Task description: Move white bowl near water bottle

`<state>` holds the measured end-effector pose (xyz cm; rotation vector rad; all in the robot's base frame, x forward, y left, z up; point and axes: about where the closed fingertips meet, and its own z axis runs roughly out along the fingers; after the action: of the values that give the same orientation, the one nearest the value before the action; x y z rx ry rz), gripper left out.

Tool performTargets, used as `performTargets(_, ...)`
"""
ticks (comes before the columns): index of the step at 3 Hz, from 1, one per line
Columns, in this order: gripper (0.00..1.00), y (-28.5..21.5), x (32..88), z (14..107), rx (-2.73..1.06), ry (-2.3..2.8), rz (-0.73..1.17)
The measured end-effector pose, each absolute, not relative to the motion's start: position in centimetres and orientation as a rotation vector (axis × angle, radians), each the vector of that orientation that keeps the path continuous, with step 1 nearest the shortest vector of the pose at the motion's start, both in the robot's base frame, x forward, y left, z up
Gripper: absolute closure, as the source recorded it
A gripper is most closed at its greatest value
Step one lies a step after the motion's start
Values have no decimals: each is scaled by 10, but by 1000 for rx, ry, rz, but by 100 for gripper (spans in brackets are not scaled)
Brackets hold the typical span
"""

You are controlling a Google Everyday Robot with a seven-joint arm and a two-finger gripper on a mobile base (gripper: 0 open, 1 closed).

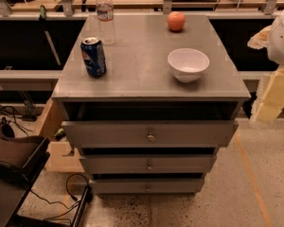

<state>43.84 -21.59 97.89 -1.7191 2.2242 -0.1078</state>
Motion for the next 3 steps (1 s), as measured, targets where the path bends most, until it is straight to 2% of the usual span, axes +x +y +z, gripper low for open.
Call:
performTargets(1,0,-216,438,979,-1719,2224,-108)
performTargets(3,0,-174,493,958,-1941,1985,-125)
